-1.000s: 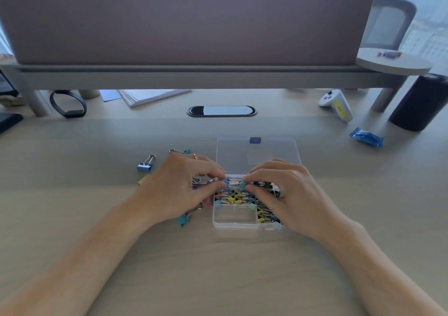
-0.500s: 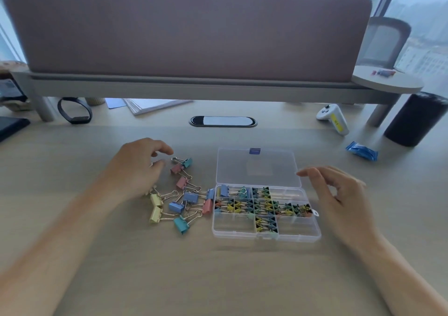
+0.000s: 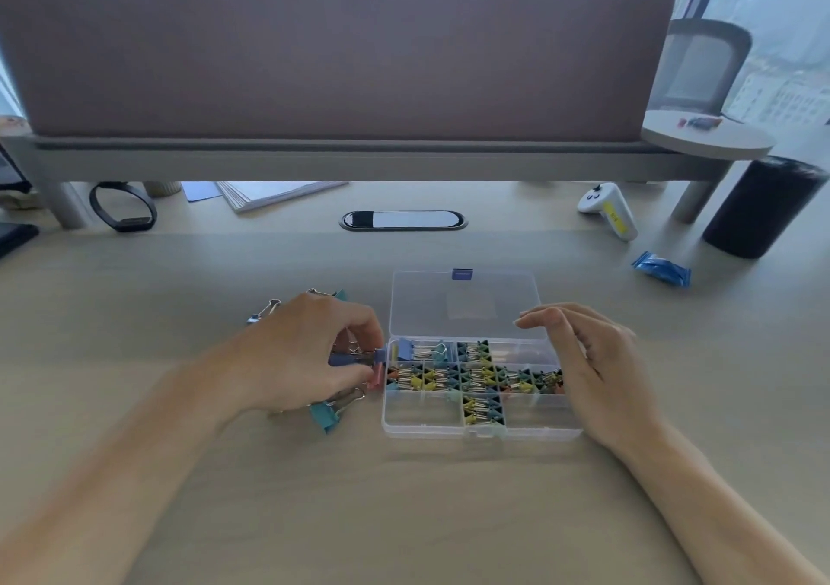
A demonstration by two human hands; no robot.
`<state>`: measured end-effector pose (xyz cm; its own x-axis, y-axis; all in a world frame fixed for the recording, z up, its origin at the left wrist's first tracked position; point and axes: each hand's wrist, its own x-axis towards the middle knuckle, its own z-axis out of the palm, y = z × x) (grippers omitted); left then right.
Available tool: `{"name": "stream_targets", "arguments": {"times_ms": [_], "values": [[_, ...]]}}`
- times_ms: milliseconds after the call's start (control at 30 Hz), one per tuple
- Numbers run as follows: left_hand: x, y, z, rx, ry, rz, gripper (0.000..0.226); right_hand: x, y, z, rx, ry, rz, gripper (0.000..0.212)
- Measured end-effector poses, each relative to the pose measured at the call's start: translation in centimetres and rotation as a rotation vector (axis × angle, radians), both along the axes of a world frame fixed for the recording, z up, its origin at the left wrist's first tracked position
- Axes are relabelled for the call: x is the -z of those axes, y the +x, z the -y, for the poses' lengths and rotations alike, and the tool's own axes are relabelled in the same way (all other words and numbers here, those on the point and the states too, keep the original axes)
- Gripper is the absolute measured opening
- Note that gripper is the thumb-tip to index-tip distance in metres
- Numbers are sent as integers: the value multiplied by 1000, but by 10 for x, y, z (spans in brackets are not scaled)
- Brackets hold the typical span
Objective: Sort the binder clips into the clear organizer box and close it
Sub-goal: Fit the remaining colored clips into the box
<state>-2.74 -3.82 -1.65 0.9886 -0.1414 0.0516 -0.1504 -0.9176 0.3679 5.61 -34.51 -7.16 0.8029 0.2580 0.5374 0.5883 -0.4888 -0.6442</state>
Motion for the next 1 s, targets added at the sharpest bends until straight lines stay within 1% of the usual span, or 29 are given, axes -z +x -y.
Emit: {"name": "stream_targets", "arguments": {"times_ms": [167, 333, 433, 533, 700, 800, 900, 1000], "values": [[8, 5, 11, -28, -13, 75, 11, 0, 0, 0, -13, -26, -13, 51], [12, 10, 13, -51, -9, 53, 3, 1, 0, 0, -8, -39, -4, 52], [12, 12, 12, -60, -13, 12, 7, 1, 0, 0, -9, -46, -2, 52], [13, 13, 13, -52, -16, 8, 12, 1, 0, 1, -11, -52, 0, 52], [12, 11, 16, -29, -11, -11, 12, 1, -1, 2, -11, -50, -2, 52], [7, 7, 14, -26, -30, -8, 6, 1, -1, 2, -8, -54, -7, 52], [4, 3, 13, -19, -25, -33, 11, 0, -1, 2, -7, -75, -13, 53], [3, 2, 15, -24, -6, -42, 11, -2, -4, 2, -3, -119, -18, 52]]}}
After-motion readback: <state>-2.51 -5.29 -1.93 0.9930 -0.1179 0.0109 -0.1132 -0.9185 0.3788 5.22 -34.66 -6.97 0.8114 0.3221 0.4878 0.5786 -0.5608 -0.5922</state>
